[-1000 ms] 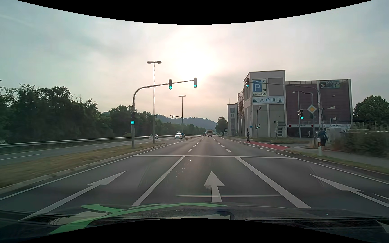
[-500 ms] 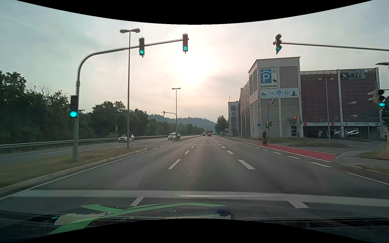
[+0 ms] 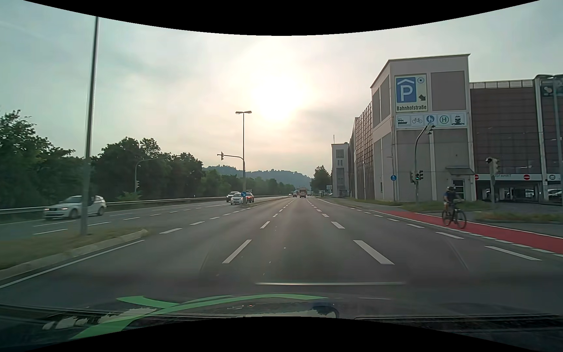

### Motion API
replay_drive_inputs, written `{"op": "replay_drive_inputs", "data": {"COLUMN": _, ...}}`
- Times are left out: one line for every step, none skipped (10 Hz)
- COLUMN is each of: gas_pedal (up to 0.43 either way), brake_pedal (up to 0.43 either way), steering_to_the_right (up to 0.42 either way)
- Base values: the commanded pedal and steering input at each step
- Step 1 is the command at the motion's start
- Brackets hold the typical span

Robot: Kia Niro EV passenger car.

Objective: Follow the waypoints while adhering to traffic rules and regulations

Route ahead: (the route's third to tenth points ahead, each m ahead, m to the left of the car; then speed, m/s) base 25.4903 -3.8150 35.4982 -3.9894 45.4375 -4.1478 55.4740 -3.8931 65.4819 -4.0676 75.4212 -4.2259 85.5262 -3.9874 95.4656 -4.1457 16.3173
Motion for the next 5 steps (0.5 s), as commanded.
{"op": "replay_drive_inputs", "data": {"gas_pedal": 0.169, "brake_pedal": 0.000, "steering_to_the_right": -0.001}}
{"op": "replay_drive_inputs", "data": {"gas_pedal": 0.169, "brake_pedal": 0.000, "steering_to_the_right": -0.001}}
{"op": "replay_drive_inputs", "data": {"gas_pedal": 0.157, "brake_pedal": 0.000, "steering_to_the_right": -0.001}}
{"op": "replay_drive_inputs", "data": {"gas_pedal": 0.157, "brake_pedal": 0.000, "steering_to_the_right": -0.001}}
{"op": "replay_drive_inputs", "data": {"gas_pedal": 0.157, "brake_pedal": 0.000, "steering_to_the_right": -0.001}}
